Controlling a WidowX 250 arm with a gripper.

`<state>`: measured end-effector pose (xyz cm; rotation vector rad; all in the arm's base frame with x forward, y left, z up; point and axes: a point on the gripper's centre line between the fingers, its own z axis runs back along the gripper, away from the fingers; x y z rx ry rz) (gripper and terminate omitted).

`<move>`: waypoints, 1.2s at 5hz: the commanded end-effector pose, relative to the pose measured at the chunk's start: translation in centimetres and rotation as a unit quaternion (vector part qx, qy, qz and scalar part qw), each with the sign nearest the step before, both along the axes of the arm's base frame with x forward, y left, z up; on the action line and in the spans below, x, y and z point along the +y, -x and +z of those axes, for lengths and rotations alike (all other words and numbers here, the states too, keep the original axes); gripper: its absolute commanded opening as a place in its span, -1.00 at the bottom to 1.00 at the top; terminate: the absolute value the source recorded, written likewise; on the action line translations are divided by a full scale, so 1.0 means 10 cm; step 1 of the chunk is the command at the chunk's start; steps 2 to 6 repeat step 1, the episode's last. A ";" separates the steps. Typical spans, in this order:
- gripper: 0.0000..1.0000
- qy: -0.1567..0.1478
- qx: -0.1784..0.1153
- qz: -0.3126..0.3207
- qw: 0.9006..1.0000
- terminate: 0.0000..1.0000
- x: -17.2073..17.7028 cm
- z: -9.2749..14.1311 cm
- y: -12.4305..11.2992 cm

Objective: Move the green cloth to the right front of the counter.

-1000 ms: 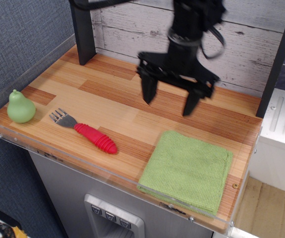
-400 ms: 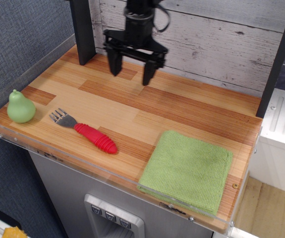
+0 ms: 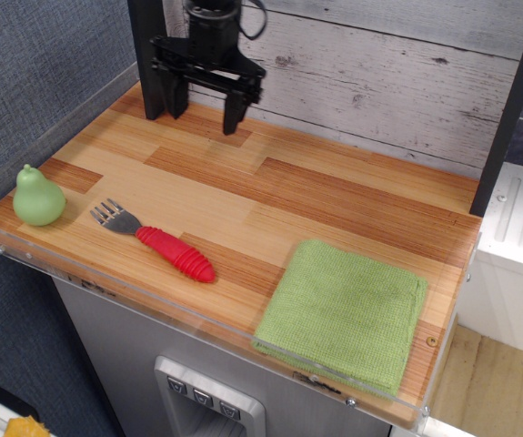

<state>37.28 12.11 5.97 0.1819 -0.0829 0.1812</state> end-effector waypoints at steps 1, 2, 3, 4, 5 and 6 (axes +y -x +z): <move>1.00 -0.020 -0.053 0.038 0.998 1.00 0.12 0.25 -0.03; 1.00 -0.020 -0.053 0.038 0.998 1.00 0.12 0.25 -0.03; 1.00 -0.020 -0.053 0.038 0.998 1.00 0.12 0.25 -0.03; 1.00 -0.020 -0.053 0.038 0.998 1.00 0.12 0.25 -0.03; 1.00 -0.020 -0.053 0.038 0.998 1.00 0.12 0.25 -0.03; 1.00 -0.020 -0.053 0.038 0.998 1.00 0.12 0.25 -0.03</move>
